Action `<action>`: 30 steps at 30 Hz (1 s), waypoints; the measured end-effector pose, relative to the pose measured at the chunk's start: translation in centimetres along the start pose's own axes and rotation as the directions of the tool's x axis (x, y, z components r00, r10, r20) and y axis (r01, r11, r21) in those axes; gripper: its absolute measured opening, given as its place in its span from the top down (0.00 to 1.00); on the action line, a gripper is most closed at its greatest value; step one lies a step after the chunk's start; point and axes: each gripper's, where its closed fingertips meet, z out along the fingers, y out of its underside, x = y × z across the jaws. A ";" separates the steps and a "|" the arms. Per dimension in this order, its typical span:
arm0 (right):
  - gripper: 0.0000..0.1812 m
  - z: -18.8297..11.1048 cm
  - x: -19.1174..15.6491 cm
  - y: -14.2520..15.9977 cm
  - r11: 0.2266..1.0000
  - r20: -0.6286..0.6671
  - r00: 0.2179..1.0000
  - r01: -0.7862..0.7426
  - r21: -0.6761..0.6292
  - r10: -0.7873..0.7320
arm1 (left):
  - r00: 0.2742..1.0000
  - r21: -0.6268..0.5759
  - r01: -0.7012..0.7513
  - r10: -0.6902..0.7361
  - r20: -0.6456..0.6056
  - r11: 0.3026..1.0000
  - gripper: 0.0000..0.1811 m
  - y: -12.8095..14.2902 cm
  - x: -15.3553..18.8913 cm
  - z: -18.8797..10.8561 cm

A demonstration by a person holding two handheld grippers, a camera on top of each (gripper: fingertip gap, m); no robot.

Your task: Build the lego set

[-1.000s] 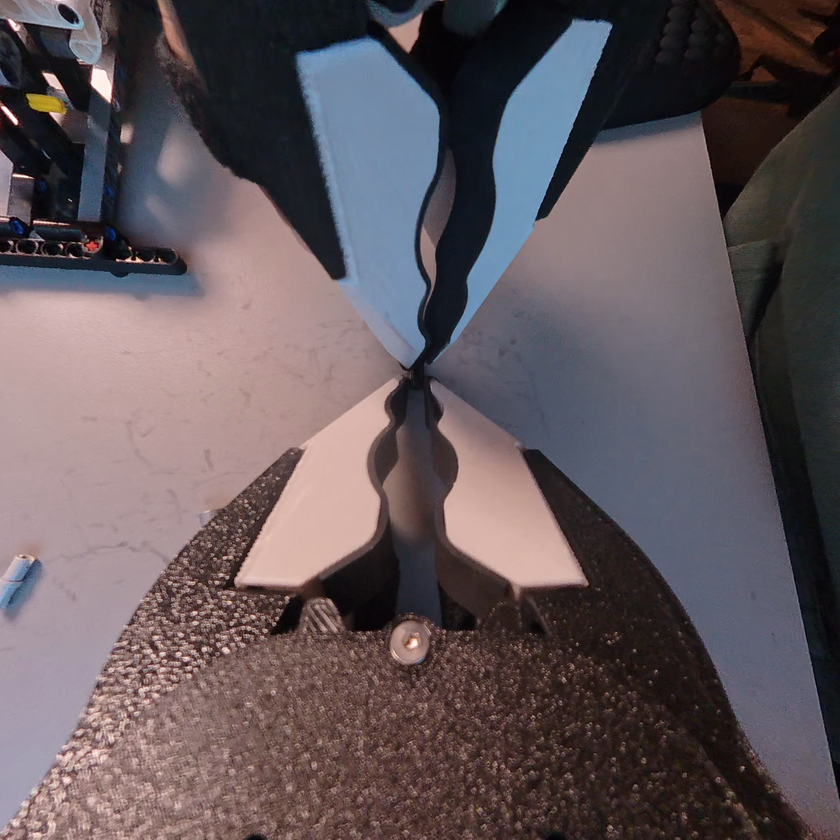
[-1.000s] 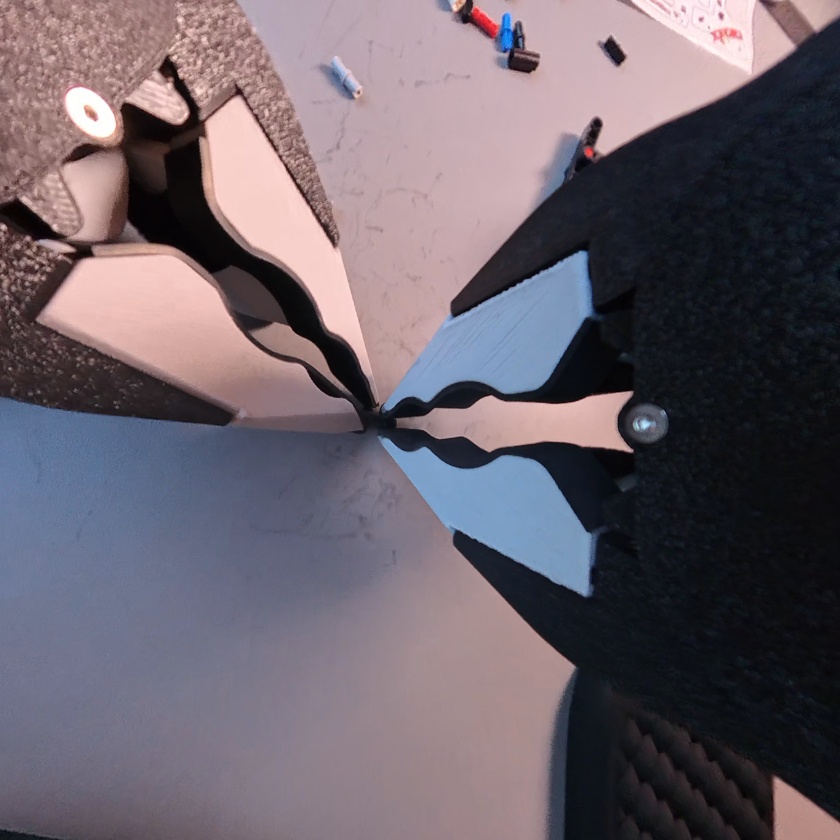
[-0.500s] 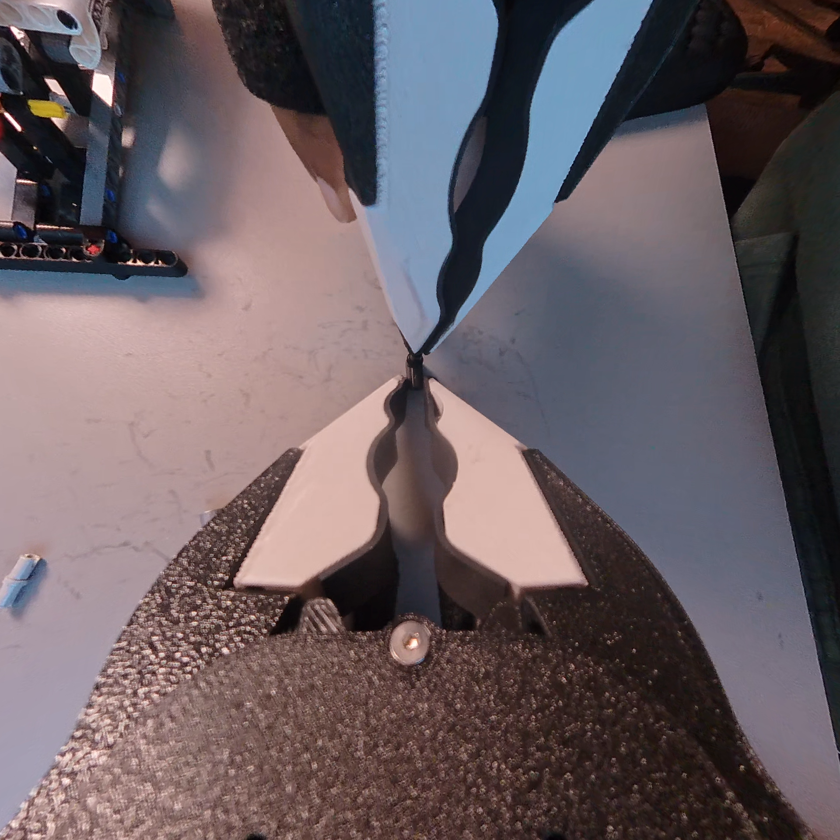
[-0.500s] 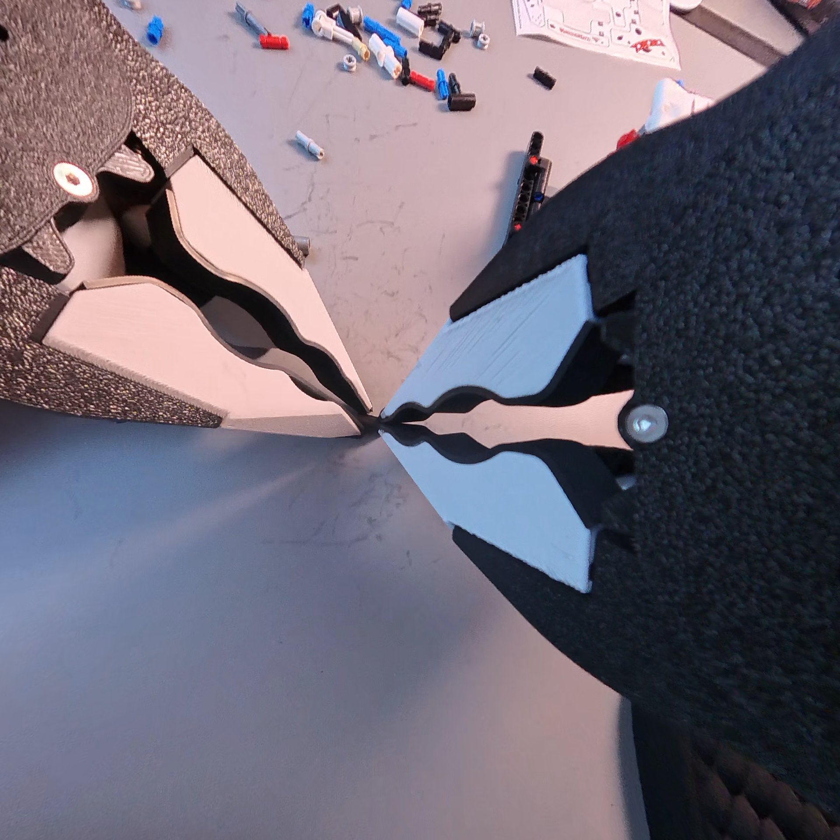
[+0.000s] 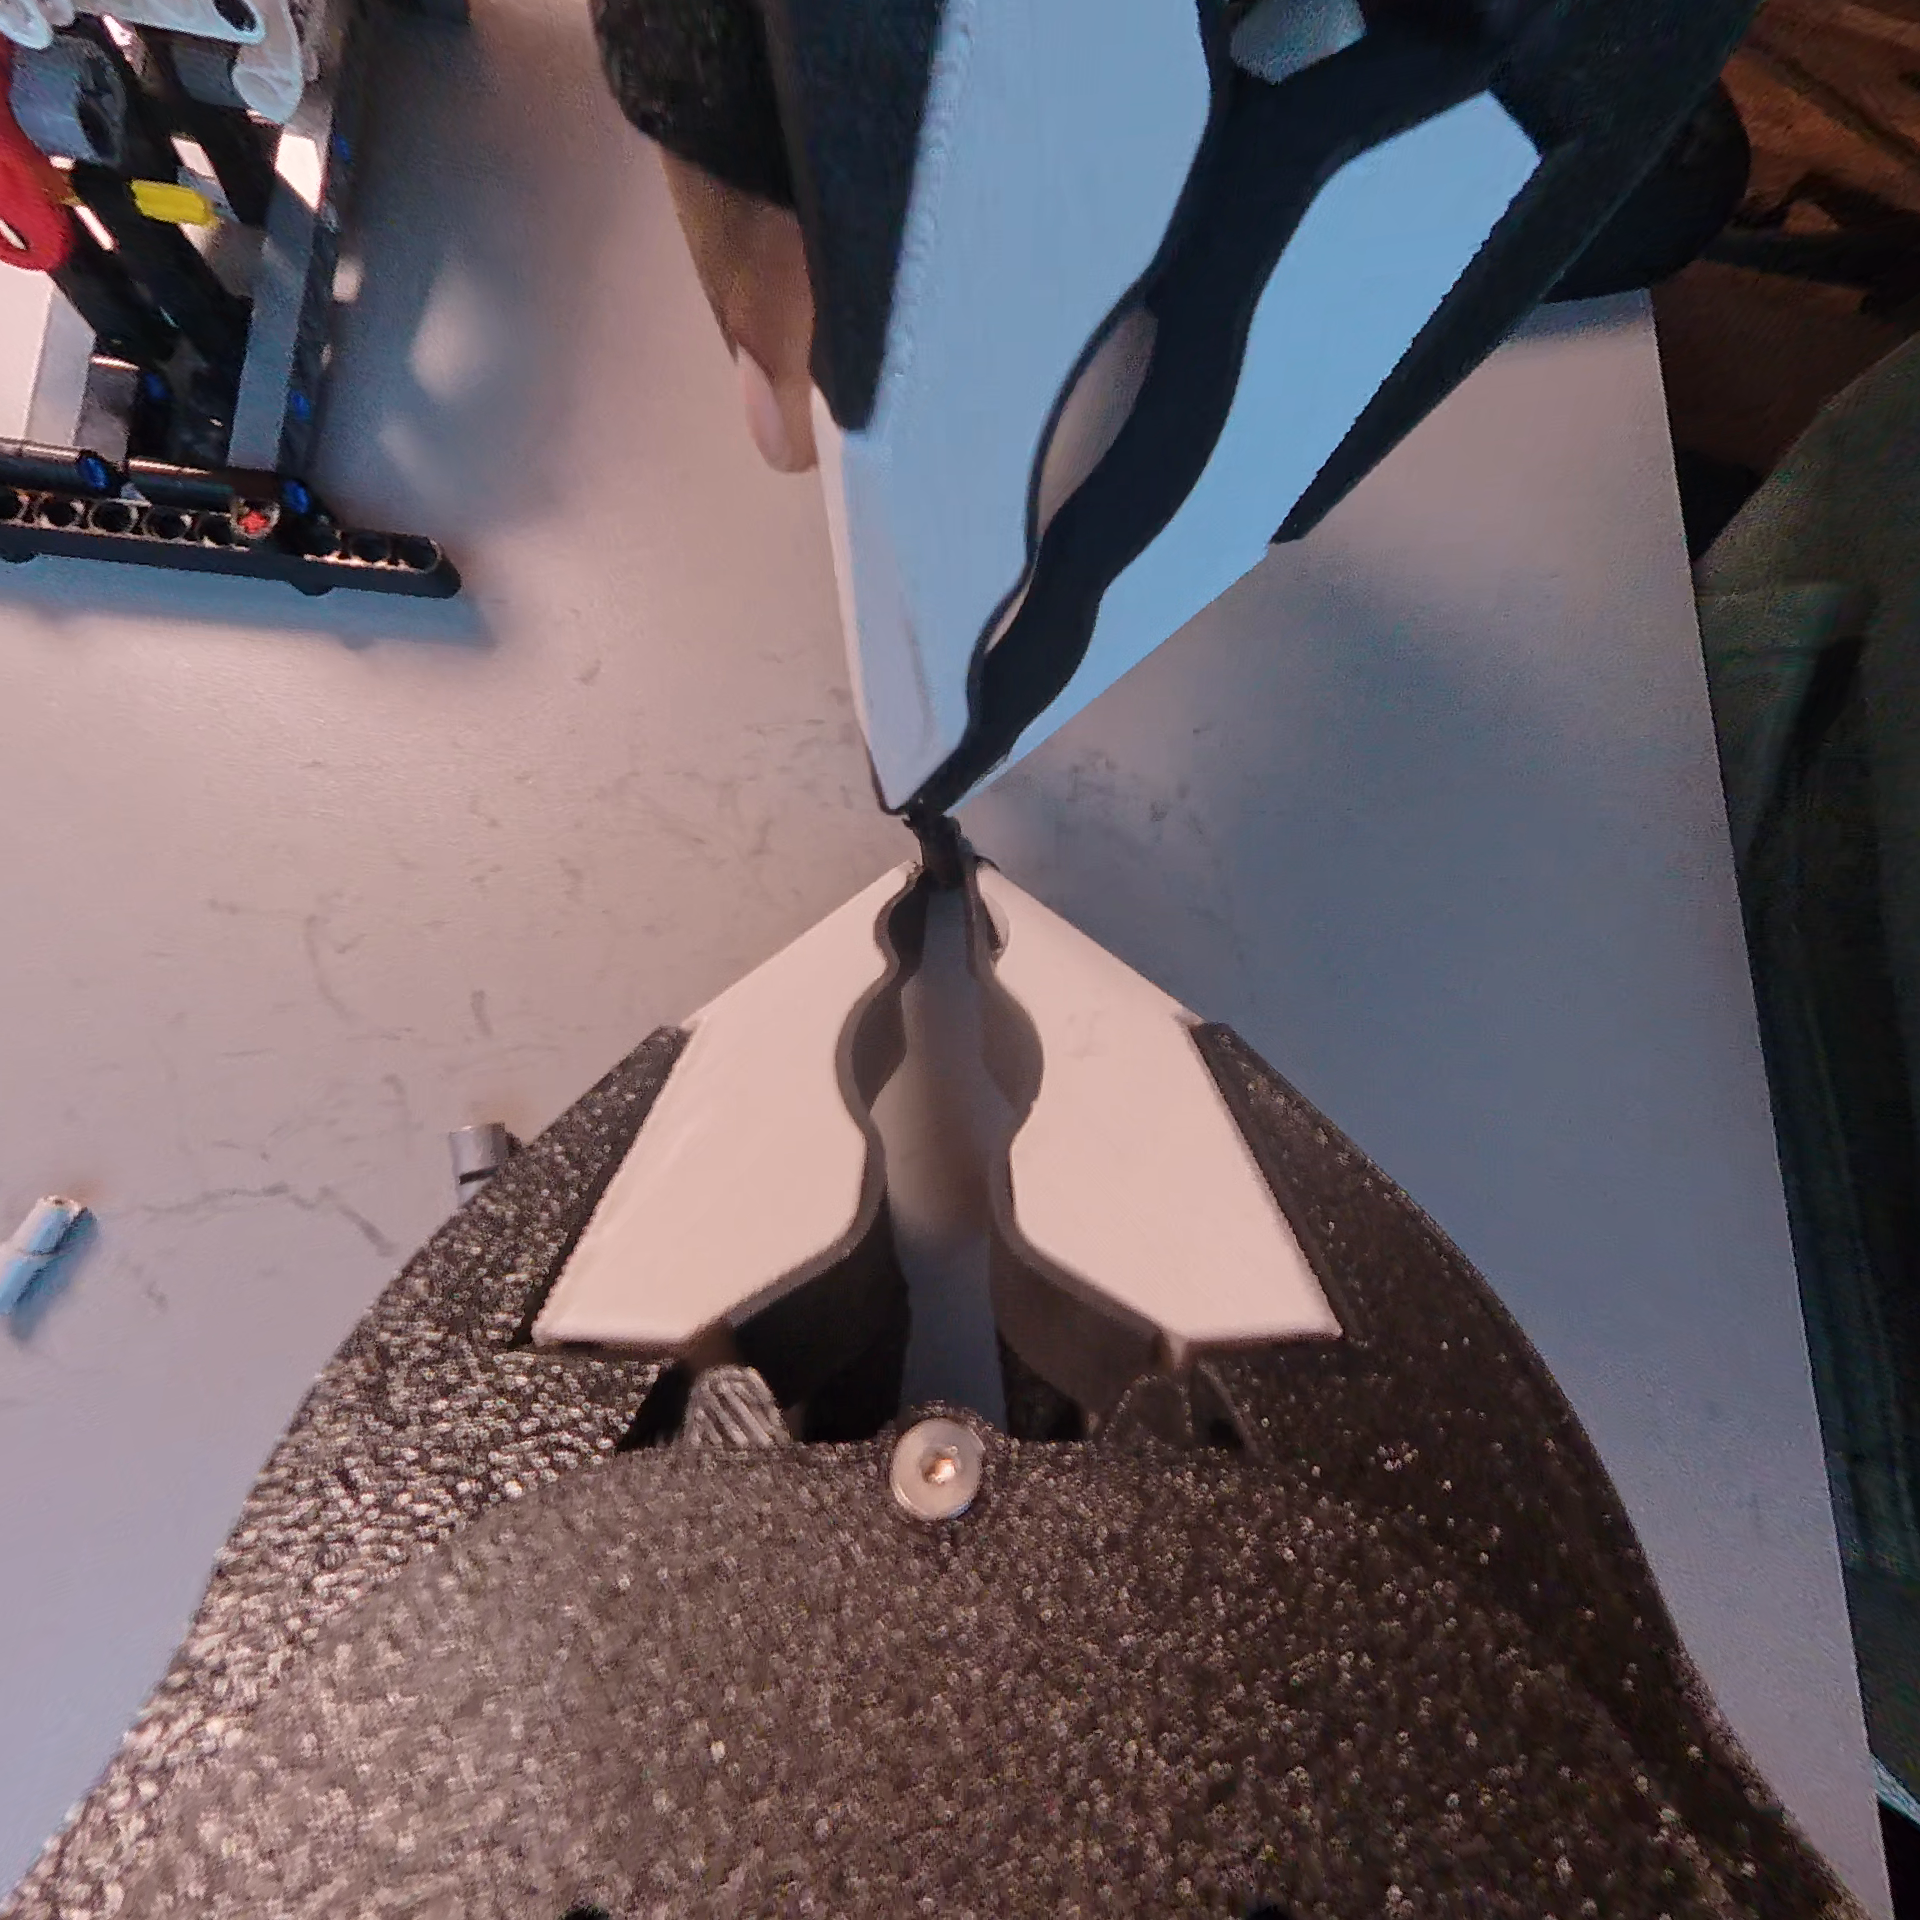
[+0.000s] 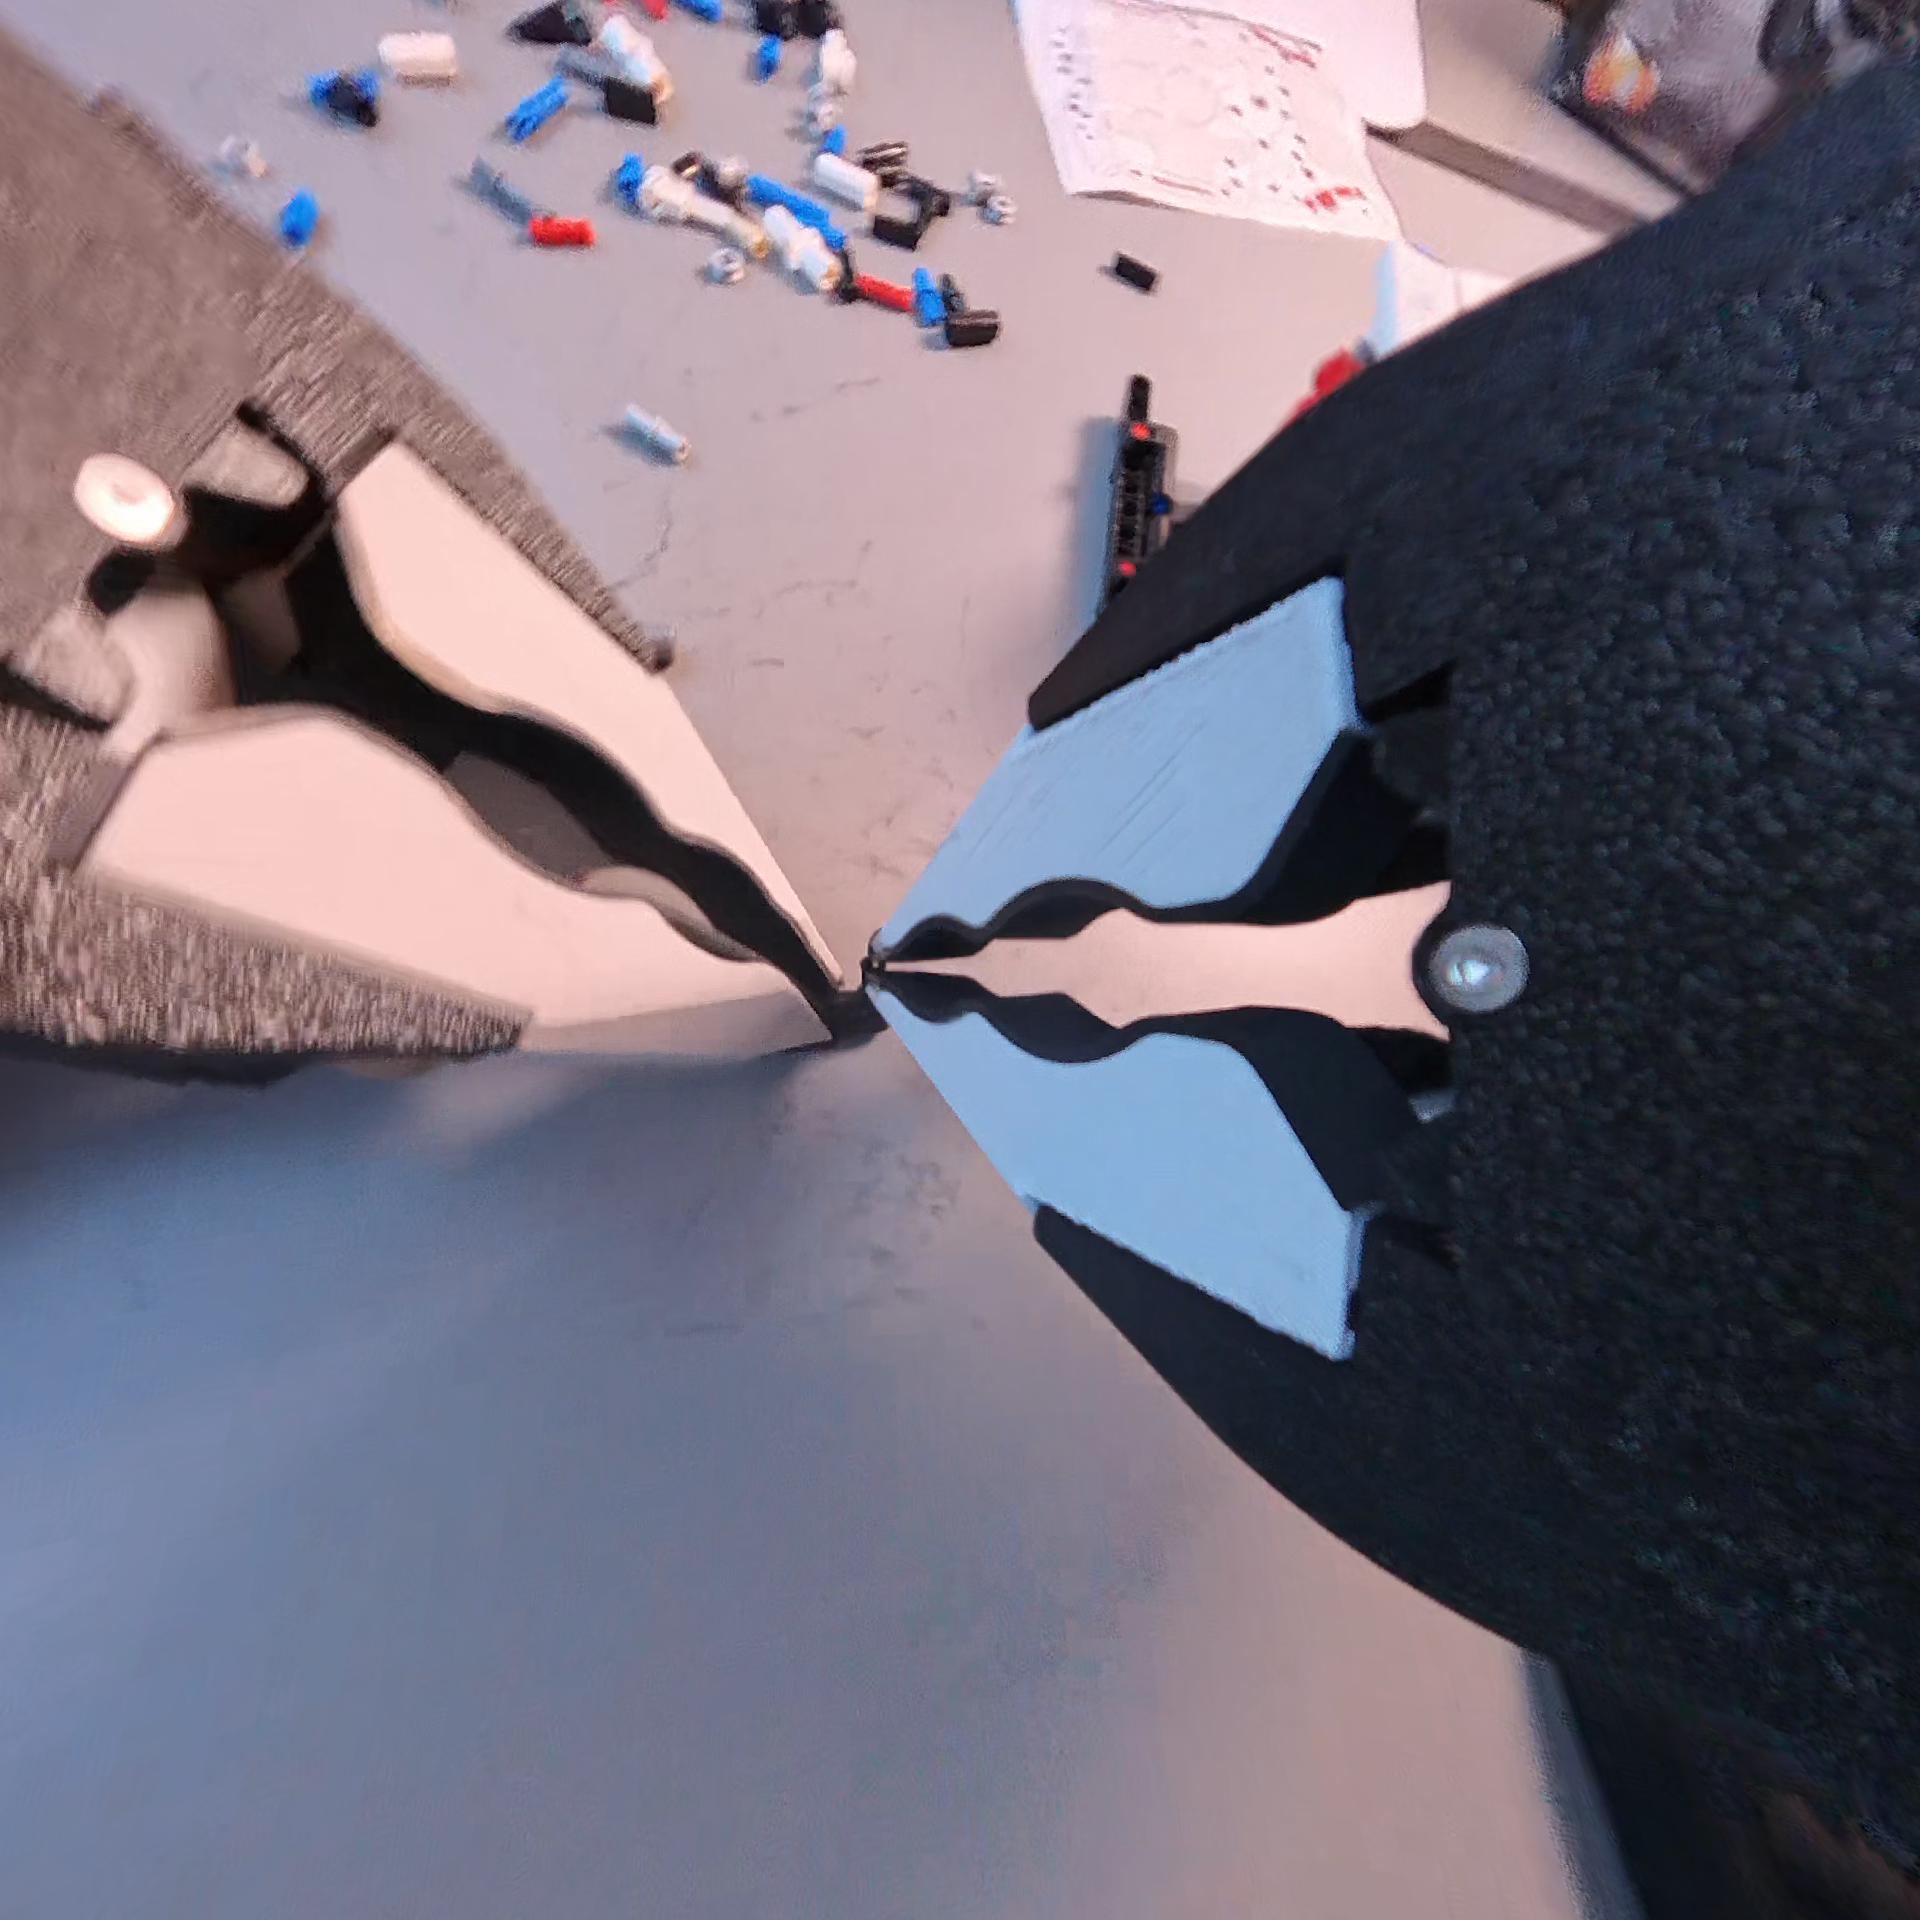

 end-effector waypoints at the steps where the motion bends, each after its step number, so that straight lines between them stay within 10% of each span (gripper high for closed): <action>1: 0.95 -0.1 0.4 0.0 0.998 -0.036 0.998 -0.056 0.026 0.057 | 1.000 0.002 0.005 -0.005 0.018 1.000 0.97 0.0 -0.1 0.0; 10: 0.92 0.8 0.7 0.4 0.915 -0.120 0.920 -0.343 0.215 0.373 | 0.991 0.011 0.090 -0.090 0.103 0.996 0.96 0.0 -1.1 0.0; 30: 0.95 -0.2 1.6 2.2 0.883 -0.012 0.944 -0.304 0.357 0.330 | 0.993 0.100 0.105 -0.110 0.048 0.989 0.89 -0.2 -2.0 -2.7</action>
